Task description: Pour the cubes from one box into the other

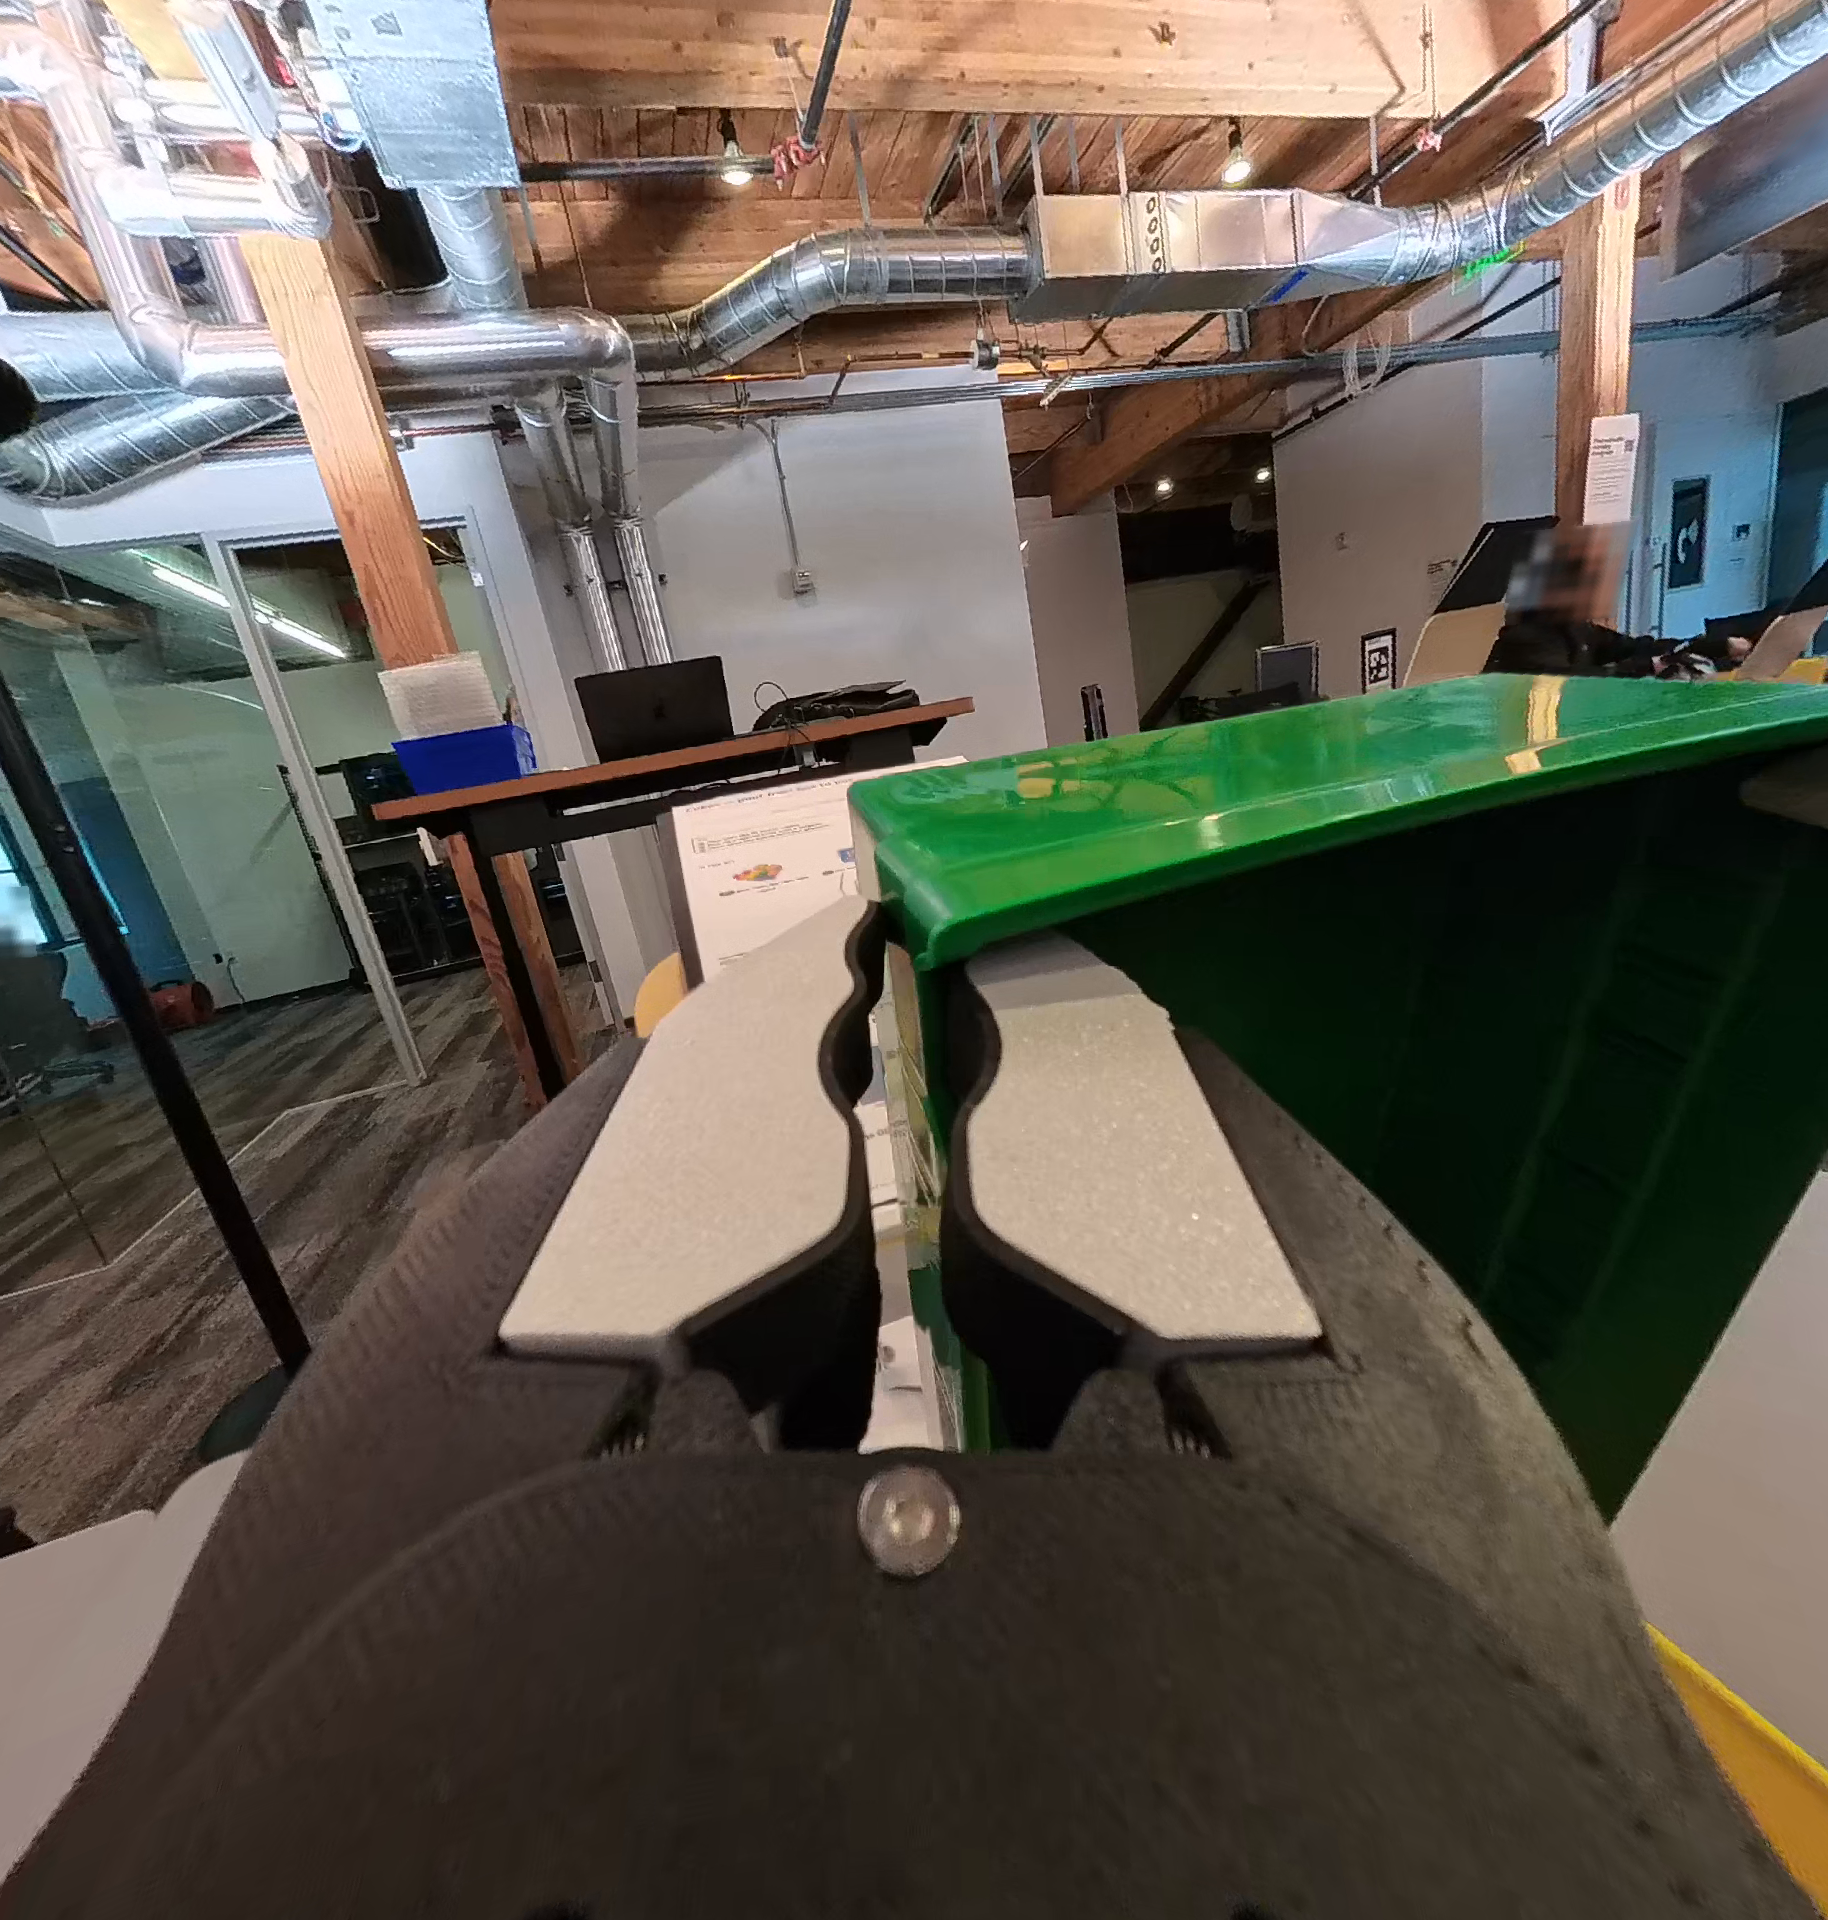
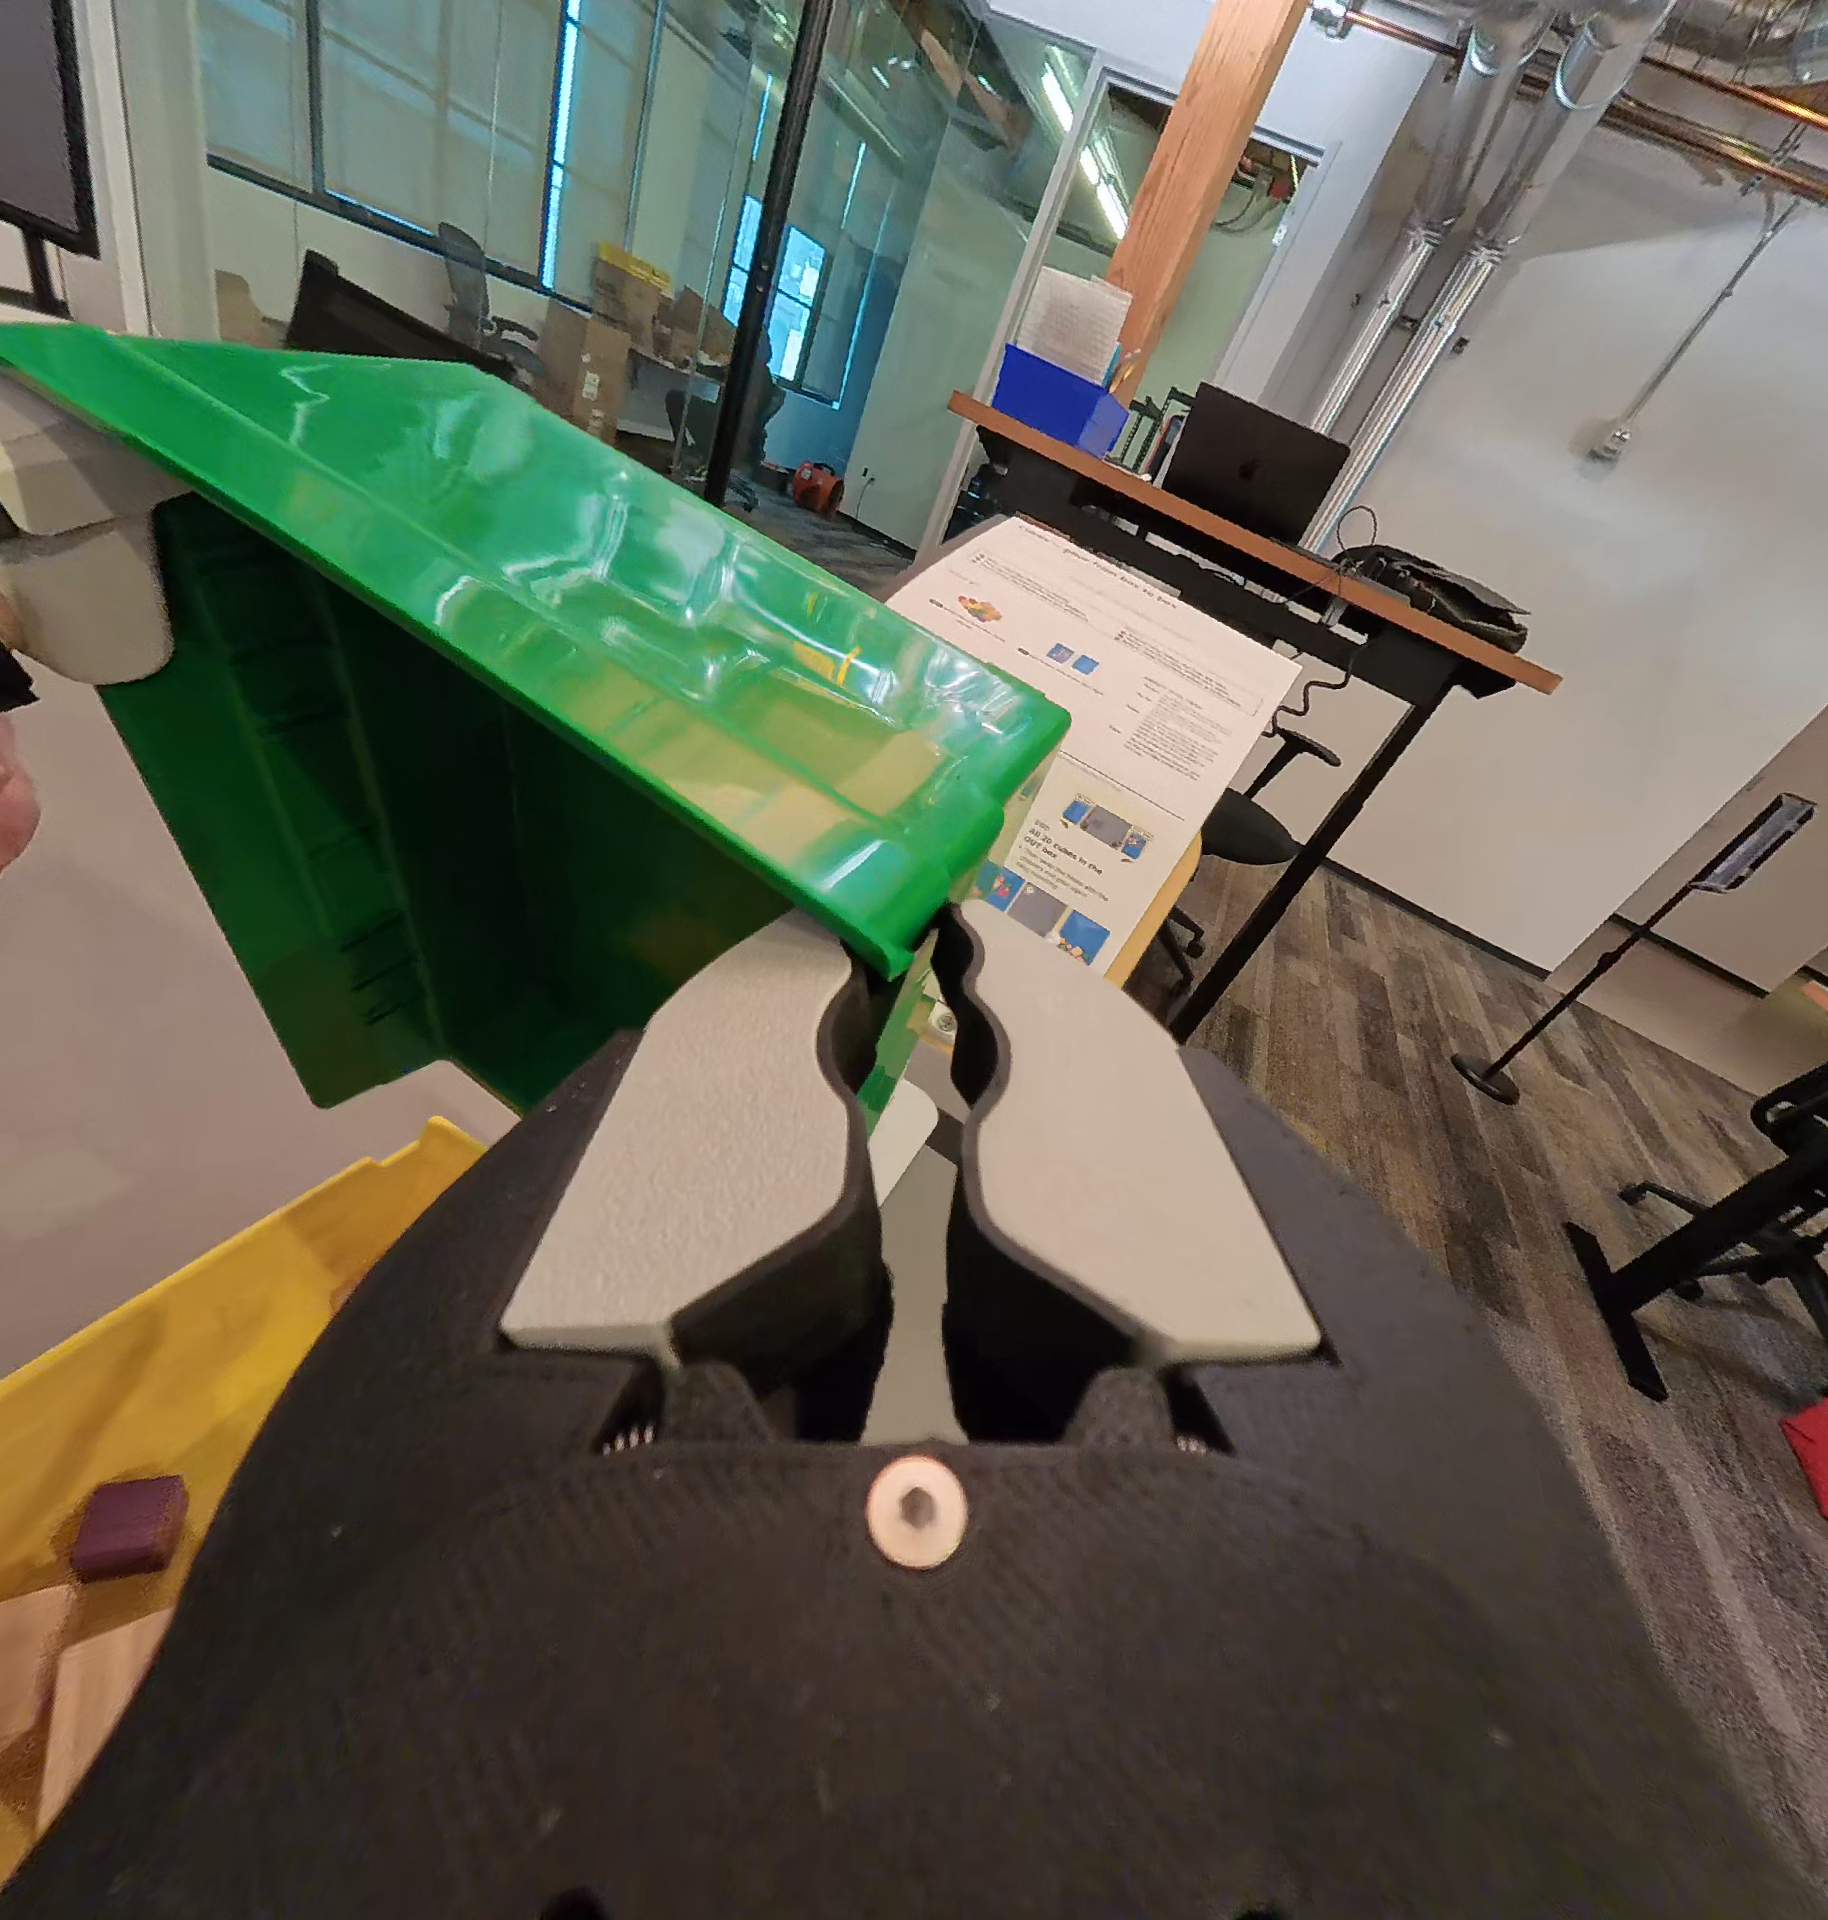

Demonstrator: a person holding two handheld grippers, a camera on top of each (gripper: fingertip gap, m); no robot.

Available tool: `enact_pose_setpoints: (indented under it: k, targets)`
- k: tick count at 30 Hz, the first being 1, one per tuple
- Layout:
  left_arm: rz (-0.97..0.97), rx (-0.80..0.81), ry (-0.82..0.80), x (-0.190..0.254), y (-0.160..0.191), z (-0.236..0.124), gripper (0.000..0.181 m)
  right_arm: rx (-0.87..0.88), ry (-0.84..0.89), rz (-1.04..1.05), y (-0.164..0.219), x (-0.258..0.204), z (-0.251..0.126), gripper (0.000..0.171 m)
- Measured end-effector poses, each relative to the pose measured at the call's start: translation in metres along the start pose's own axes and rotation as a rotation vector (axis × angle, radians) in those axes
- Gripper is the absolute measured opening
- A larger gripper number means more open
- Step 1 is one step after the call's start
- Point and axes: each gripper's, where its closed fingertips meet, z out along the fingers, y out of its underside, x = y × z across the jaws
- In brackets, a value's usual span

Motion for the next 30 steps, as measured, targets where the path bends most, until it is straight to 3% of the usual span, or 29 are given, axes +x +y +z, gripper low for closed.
enact_pose_setpoints:
  k: [10,18,22,30]
  targets:
    - [0.105,-0.145,-0.018,-0.052,-0.027,-0.008,0.005,-0.045,-0.125,0.012,-0.023,-0.043,0.021,0.008]
    - [0.192,-0.258,-0.130,-0.124,-0.055,-0.045,0.006,-0.097,-0.329,0.019,-0.054,-0.111,0.056,0.008]
    - [0.201,-0.386,-0.177,-0.160,-0.027,-0.069,0.005,-0.192,-0.453,0.049,-0.043,-0.154,0.079,0.009]
    - [0.098,-0.716,-0.177,-0.214,0.088,-0.106,0.006,-0.530,-0.699,0.130,0.032,-0.241,0.124,0.010]
